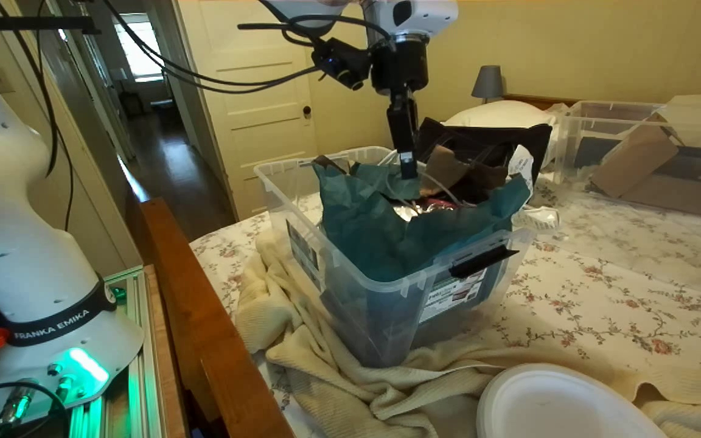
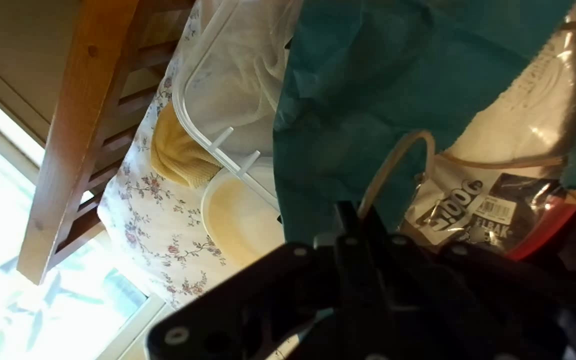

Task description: Remove the bag from the storage container

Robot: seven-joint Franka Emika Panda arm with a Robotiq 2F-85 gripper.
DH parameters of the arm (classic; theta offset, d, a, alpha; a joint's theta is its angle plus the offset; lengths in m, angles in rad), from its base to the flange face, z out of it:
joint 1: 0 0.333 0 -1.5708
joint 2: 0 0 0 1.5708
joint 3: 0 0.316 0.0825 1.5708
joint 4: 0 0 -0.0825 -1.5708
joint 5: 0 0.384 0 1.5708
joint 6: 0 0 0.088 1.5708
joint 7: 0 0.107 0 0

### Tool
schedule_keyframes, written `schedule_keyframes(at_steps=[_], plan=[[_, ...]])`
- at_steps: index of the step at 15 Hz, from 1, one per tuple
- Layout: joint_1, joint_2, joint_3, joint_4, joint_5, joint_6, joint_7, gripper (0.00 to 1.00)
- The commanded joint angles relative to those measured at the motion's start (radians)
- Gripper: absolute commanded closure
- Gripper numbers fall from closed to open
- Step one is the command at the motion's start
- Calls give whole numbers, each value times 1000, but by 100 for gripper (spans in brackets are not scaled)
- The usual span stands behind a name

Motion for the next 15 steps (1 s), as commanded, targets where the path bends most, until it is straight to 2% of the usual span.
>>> schedule_keyframes(at_steps=[1,4,9,15], plan=[[9,7,-21,28,132,-25,-131,99],[-4,6,-38,35,320,-57,-272,99],[-21,16,-75,71,559,-189,-469,99],[-55,38,-116,133,797,-387,-588,99]])
